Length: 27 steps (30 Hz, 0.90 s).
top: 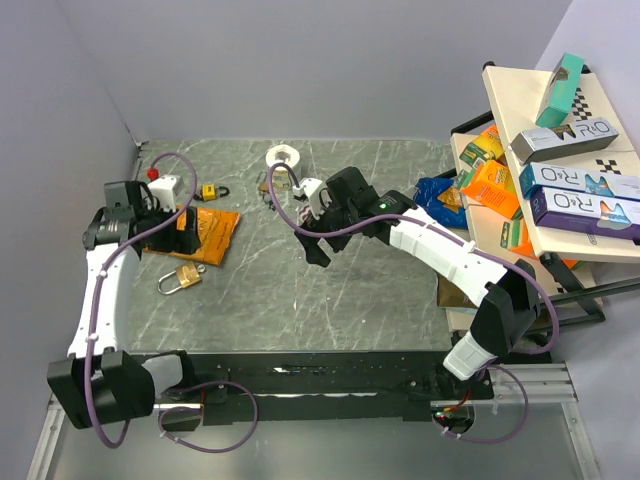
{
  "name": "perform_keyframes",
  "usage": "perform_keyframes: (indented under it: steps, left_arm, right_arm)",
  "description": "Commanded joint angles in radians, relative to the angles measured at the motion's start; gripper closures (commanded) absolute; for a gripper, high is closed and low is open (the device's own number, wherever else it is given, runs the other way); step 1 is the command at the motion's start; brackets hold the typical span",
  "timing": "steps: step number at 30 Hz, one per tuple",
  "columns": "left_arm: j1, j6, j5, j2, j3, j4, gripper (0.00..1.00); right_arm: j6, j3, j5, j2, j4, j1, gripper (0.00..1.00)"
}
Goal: Lock with the key
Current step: Pick up the lock from the center of the board.
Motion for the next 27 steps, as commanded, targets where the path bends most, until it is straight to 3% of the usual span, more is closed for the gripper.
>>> perform_keyframes:
  steps: [1, 8, 18, 21, 27]
  left_arm:
    - [-0.044, -0.023, -0.066, 0.079, 0.102, 0.091, 0.04]
    - [-0.058, 0.133, 0.058, 0.38, 0.376, 0.071, 0.04]
    - [-0.059, 0.452, 0.144, 0.929, 0.943, -0.062, 0.04]
    - [-0.061, 0.547, 0.133, 1.026, 1.06, -0.084, 0.04]
    - [-0.078, 0.727, 0.114, 1.065, 0.996, 0.023, 0.04]
  right_arm:
    - [0.023, 0.022, -0.009, -0.048, 0.022, -0.006, 0.0]
    - [0.032, 0.001, -0.023, -0.054, 0.021, -0.015, 0.0]
    - [0.052, -0.04, -0.074, -0.079, 0.021, -0.058, 0.0]
    - [0.055, -0.053, -0.084, -0.076, 0.015, -0.073, 0.0]
    - [0.058, -0.065, -0.116, -0.057, 0.008, -0.102, 0.0]
